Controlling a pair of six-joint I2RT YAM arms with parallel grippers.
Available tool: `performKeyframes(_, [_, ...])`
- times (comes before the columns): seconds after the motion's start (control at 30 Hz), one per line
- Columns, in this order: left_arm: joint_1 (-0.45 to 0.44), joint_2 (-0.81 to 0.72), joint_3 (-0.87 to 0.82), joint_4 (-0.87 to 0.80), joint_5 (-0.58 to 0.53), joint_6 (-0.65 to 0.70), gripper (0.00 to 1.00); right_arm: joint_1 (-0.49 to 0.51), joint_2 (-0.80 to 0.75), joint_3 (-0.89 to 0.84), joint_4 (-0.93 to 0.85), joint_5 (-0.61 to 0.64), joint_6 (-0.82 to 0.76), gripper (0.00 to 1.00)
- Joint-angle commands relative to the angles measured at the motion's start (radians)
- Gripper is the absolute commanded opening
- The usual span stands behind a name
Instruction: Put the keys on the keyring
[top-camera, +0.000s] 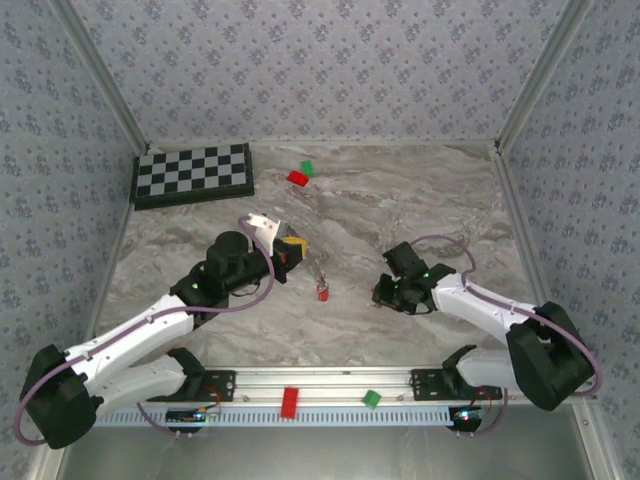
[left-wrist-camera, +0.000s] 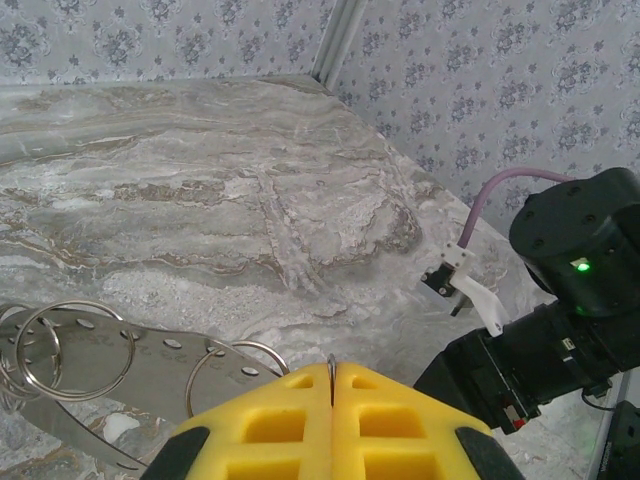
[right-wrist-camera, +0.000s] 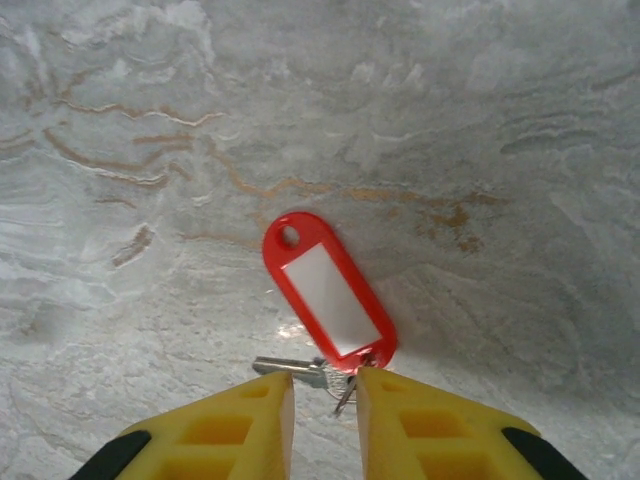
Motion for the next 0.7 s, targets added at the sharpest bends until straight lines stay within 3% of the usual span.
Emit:
performKeyframes(0.0, [-0.008, -0.003, 0.015, 0.064, 0.025, -0.007, 0.00, -0.029, 0.026, 0.032, -0.073, -0.062, -0.048, 0.21])
performKeyframes(0.67, [-0.008, -0.006, 0.013, 0.063, 0.025, -0.009, 0.00, -0.132, 0.146, 0.083, -0.089, -0.176, -0.164, 0.10])
